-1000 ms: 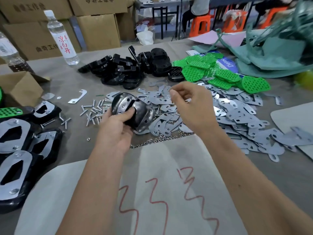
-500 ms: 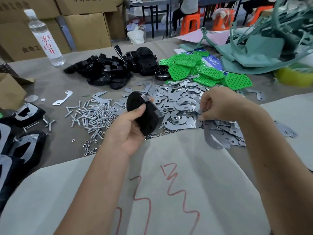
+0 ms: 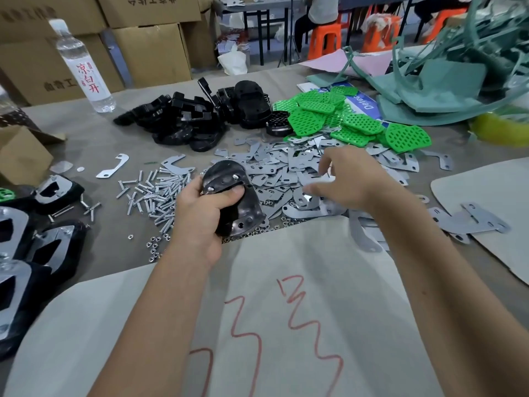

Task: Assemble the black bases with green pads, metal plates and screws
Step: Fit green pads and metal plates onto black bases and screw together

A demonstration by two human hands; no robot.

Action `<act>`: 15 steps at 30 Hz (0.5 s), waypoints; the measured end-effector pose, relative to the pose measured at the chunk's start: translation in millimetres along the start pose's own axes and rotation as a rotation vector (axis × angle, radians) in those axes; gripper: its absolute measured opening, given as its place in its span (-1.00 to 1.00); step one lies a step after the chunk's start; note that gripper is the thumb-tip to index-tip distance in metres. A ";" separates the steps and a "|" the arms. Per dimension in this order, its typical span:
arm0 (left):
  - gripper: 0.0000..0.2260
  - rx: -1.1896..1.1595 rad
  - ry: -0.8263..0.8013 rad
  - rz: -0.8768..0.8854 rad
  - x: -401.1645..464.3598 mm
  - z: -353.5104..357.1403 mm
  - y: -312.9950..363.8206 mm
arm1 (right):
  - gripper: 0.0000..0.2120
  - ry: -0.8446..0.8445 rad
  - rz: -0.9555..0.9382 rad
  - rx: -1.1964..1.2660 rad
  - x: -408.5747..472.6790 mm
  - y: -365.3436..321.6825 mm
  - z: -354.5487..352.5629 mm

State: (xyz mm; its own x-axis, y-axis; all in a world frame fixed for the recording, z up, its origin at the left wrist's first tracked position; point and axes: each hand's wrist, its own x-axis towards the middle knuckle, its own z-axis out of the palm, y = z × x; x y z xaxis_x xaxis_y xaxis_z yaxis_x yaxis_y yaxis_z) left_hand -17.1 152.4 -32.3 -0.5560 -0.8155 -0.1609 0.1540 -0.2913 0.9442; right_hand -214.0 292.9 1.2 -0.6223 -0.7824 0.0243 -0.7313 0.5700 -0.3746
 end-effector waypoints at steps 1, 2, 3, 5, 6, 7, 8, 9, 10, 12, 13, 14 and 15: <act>-0.68 0.011 0.017 -0.001 0.1 0.1 -0.3 | -0.59 -0.063 -0.051 -0.006 -3.5 -2.3 -0.3; -0.68 0.026 0.039 -0.009 0.1 -0.1 -0.7 | -0.61 -0.128 -0.099 -0.025 -6.6 -4.6 -0.2; -0.69 0.043 0.062 -0.018 0.2 0.0 -1.3 | -0.63 -0.183 -0.129 -0.046 -9.2 -7.2 -0.3; -0.71 0.063 0.099 -0.029 0.1 -0.2 -2.3 | -0.72 -0.213 -0.158 -0.070 -11.8 -13.2 1.1; -0.72 0.068 0.112 -0.031 0.4 -0.2 -2.3 | -0.77 -0.212 -0.182 -0.080 -11.4 -17.2 4.0; -0.73 0.072 0.121 -0.033 0.4 -0.6 -1.7 | -0.80 -0.220 -0.209 -0.099 -10.7 -22.1 8.7; -0.74 0.076 0.122 -0.039 0.4 -0.9 -0.7 | -0.81 -0.222 -0.232 -0.118 -10.6 -26.8 14.2; -0.76 0.079 0.116 -0.048 0.8 -1.4 0.1 | -0.81 -0.214 -0.246 -0.136 -10.9 -30.2 19.1; -0.76 0.078 0.106 -0.059 1.5 -2.7 0.9 | -0.82 -0.187 -0.253 -0.145 -10.5 -32.5 23.5; -0.74 0.076 0.076 -0.086 2.4 -5.9 3.4 | -0.83 -0.145 -0.248 -0.130 -10.7 -33.9 28.3; -0.71 0.079 0.059 -0.098 2.8 -7.5 4.3 | -0.78 -0.148 -0.235 -0.130 -10.4 -34.0 29.2; -0.70 0.081 0.043 -0.106 3.5 -9.1 4.7 | -0.75 -0.155 -0.225 -0.142 -10.0 -34.0 29.1; -0.69 0.079 0.036 -0.106 3.9 -11.1 5.1 | -0.77 -0.153 -0.219 -0.172 -9.6 -35.3 29.1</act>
State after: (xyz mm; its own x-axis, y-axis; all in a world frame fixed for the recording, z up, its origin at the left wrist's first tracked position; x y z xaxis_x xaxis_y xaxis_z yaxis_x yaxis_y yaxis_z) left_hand -9.4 142.1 -31.4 -0.5357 -0.8001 -0.2699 0.0302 -0.3375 0.9408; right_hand -174.1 273.0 -12.8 -0.4054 -0.9123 -0.0577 -0.8878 0.4080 -0.2128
